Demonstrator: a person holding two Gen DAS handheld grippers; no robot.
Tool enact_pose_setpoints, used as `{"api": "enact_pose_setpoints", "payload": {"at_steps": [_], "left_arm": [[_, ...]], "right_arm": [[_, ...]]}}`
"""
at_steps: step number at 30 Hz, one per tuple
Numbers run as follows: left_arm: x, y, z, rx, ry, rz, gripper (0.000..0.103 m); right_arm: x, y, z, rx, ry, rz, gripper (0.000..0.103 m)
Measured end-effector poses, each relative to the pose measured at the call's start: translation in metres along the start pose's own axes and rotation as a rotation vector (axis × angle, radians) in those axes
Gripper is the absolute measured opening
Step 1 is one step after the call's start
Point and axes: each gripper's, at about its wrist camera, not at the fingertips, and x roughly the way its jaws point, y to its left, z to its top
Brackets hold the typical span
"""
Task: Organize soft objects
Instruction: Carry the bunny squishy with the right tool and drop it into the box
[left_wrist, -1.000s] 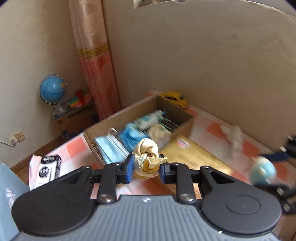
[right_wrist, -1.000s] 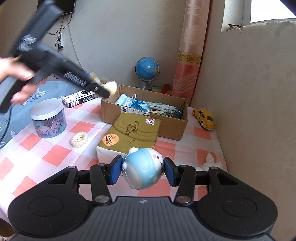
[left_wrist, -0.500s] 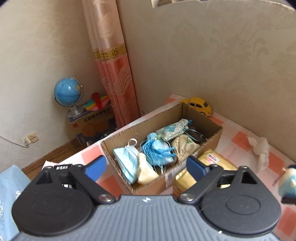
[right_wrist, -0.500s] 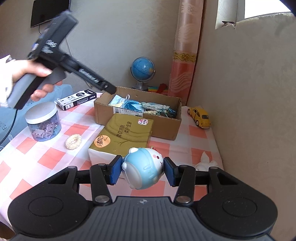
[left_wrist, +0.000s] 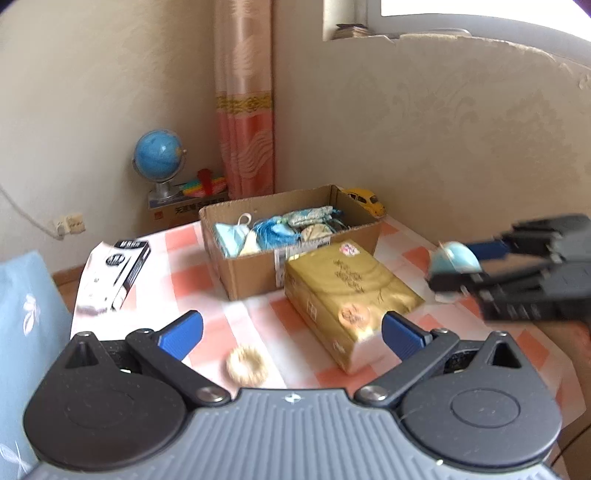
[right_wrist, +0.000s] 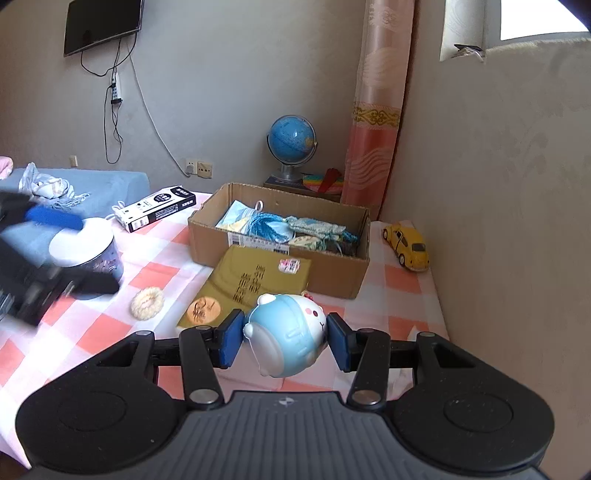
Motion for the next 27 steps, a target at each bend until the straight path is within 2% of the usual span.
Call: {"api": "enact_pose_setpoints", "payload": {"at_steps": [8,12,17,24,25,26,27], "left_arm": [[-0.009,-0.005,-0.026,-0.008,-0.028,0.141,0.103],[-0.01,0.001,-0.035,-0.046,-0.025,0.103,0.103],[-0.008,-0.002,-0.042,-0.049,-0.005,0.123,0.103],[-0.007,-0.004,-0.05,-0.049,0.023,0.122,0.103],[-0.007,-0.004,-0.05,-0.048,0.026,0.123,0.103],[-0.007,-0.003,-0.05,-0.046,0.029,0.123,0.103],[-0.007,-0.003,-0.05,-0.045,0.031,0.121,0.103]], "right_arm": [[0.025,-0.014,0.041,-0.003,0.0,-0.014,0.054],[0.048,-0.029,0.067,0.021,0.006,-0.004,0.054],[0.085,-0.042,0.096,0.033,0.042,-0.003,0.054],[0.123,-0.054,0.114,0.061,0.086,0.006,0.054],[0.126,-0.054,0.115,0.06,0.089,0.0,0.056],[0.13,-0.055,0.115,0.062,0.093,-0.001,0.064],[0.132,-0.056,0.115,0.064,0.094,-0.009,0.077]]}}
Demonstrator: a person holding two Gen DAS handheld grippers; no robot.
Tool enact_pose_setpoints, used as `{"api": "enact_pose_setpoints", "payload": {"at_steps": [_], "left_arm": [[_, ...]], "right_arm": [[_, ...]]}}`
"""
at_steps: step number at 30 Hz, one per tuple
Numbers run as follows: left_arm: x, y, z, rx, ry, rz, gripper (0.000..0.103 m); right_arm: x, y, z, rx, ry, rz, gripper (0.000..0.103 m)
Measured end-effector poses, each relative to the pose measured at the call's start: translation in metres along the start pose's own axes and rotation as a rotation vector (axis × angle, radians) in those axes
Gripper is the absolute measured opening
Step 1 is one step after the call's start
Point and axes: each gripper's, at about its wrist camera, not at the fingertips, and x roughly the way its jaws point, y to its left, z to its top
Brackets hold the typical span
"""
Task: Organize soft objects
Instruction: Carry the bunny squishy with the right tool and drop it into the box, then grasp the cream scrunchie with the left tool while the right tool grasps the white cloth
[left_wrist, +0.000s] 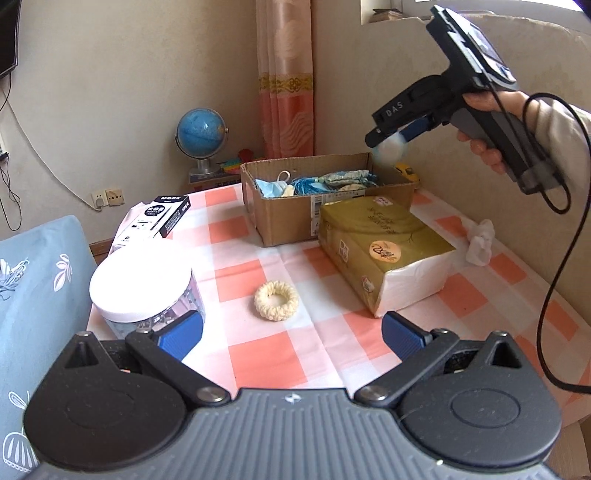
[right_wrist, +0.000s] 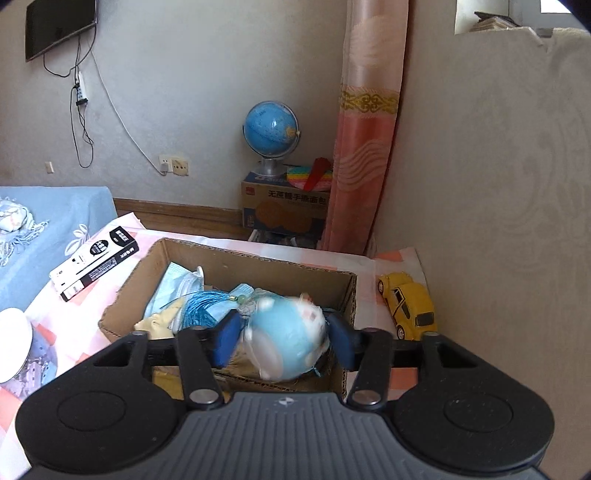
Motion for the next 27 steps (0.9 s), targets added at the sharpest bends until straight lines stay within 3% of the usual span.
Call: {"api": "enact_pose_setpoints", "payload": {"at_steps": [2,3,27], "left_arm": [[0.0,0.001,0.0,-0.004,0.0,-0.001,0.103],[0.0,0.001,0.0,-0.005,0.002,-0.001,0.103],[-0.012,-0.018,0.0,0.008,0.005,-0.049,0.103]], "right_arm": [[0.0,-0.001,-0.002,0.005,-0.01,-0.025,0.097],[-0.002,-0.002,-0.004,0.011,-0.021,-0.023,0.101],[-0.057,-0.02,-0.072,0.088,-0.004,-0.019,0.103]]}}
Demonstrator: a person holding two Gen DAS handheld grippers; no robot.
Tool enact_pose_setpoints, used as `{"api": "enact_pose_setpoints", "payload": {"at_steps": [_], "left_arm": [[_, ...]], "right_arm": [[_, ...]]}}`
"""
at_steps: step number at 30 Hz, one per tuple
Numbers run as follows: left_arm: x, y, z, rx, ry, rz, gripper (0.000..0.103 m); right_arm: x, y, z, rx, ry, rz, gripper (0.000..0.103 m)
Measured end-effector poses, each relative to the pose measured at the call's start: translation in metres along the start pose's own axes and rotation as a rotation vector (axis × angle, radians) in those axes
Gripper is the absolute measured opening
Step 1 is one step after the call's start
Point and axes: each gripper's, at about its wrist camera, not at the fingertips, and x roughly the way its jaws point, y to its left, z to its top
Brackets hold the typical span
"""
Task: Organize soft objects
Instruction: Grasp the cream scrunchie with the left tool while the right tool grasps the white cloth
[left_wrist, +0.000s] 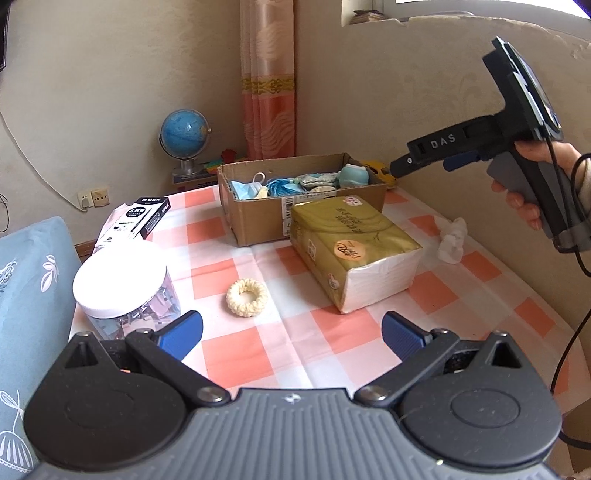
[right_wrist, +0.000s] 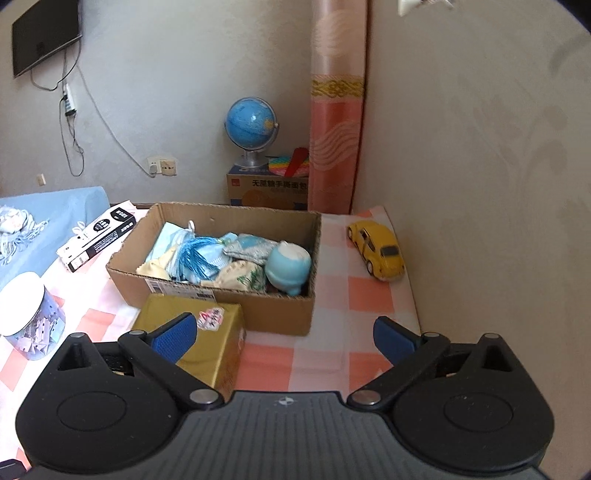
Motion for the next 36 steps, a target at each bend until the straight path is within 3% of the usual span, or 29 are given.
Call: {"api": "enact_pose_setpoints", "payload": {"at_steps": [4,12,17,22,31,36], "left_arm": [[0.001,-0.001,-0.001,0.004,0.004,-0.007,0.103],[0.004,-0.001,-0.001,0.003,0.02,-0.006,0.103],[0.007,0.001,-0.002,-0.007,0.035,-0.006,0.103],[0.009,0.001,-0.002,-0.004,0.044,-0.006,0.103],[0.015,0.003,-0.003,-0.006,0.062,-0.005,0.103],[0.022,0.005,-0.004,-0.005,0.079,-0.005,0.103]], "right_arm": [[0.002,-0.012,-0.008,0.052,0.035,-0.02,0.103],[0.029,-0.039,-0.023,0.177,0.193,-0.099,0.103],[0.044,-0.053,-0.034,0.263,0.256,-0.084,0.103],[0.061,-0.051,-0.038,0.256,0.287,-0.128,0.103],[0.068,-0.041,-0.041,0.259,0.317,-0.046,0.103],[0.07,-0.04,-0.045,0.254,0.338,-0.063,0.103]]}}
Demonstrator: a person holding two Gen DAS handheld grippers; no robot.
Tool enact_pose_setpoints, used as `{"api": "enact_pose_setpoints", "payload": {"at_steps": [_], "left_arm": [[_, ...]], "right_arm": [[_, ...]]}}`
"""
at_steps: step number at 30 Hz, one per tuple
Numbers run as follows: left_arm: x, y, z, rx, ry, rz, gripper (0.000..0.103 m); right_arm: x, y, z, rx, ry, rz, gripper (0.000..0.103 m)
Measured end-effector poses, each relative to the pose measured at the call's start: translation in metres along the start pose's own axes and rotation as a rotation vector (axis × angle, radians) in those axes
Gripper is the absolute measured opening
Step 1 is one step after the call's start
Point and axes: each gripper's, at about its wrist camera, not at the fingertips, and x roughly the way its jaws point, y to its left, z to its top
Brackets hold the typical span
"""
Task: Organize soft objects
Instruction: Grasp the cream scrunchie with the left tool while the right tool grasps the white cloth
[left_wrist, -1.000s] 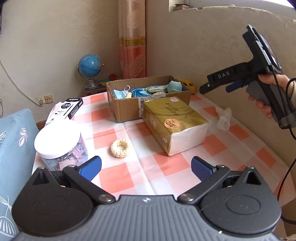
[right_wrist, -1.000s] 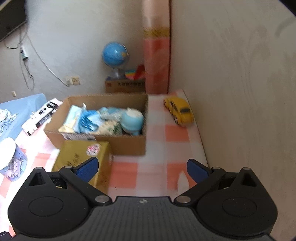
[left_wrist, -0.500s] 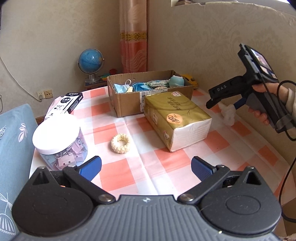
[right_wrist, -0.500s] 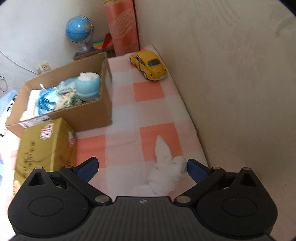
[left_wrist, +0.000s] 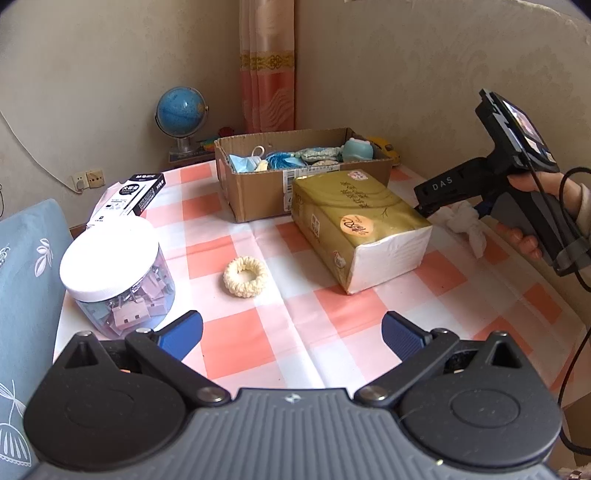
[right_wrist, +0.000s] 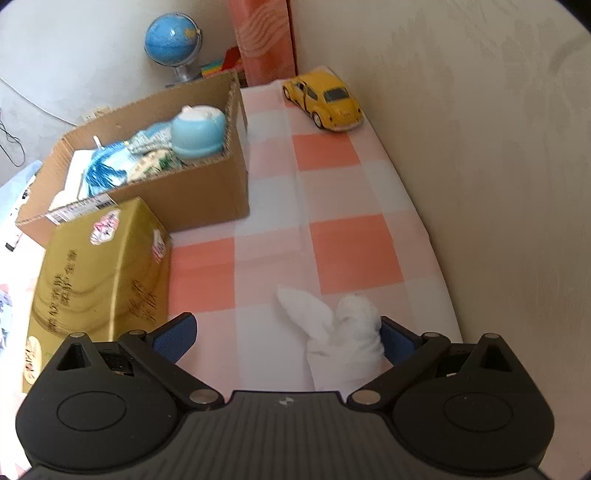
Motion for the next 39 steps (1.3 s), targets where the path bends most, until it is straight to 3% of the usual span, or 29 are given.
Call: {"api": "enact_pose_setpoints", "payload": {"at_steps": [6,9,11,13,15,28,39], "left_arm": [[0.017,0.004,0.004,0.019,0.023,-0.004,0.102],[0.032,0.007,0.008,0.035,0.039,0.009,0.097],[0.042,0.009,0.011,0.033,0.054,0.015,0.091],[0.052,0.013,0.013,0.022,0.067,0.012,0.068],[0.063,0.016,0.014,-0.003,0.091,0.018,0.059],[0.095,0.018,0.024,-0.084,0.061,0.071,0.044],[0.107,0.021,0.034,-0.104,0.053,0.105,0.041]], "right_arm": [[0.0,0.0,-0.002,-0.03,0.0,-0.01,0.103],[-0.001,0.0,-0.003,-0.054,-0.005,-0.015,0.103],[-0.001,0.002,-0.005,-0.078,-0.01,-0.023,0.103],[-0.001,0.0,-0.005,-0.08,-0.017,-0.017,0.103],[-0.002,-0.002,-0.005,-0.081,-0.02,-0.011,0.103],[-0.004,-0.004,-0.008,-0.105,-0.045,-0.007,0.103],[-0.006,-0.004,-0.01,-0.108,-0.057,-0.008,0.103]]}}
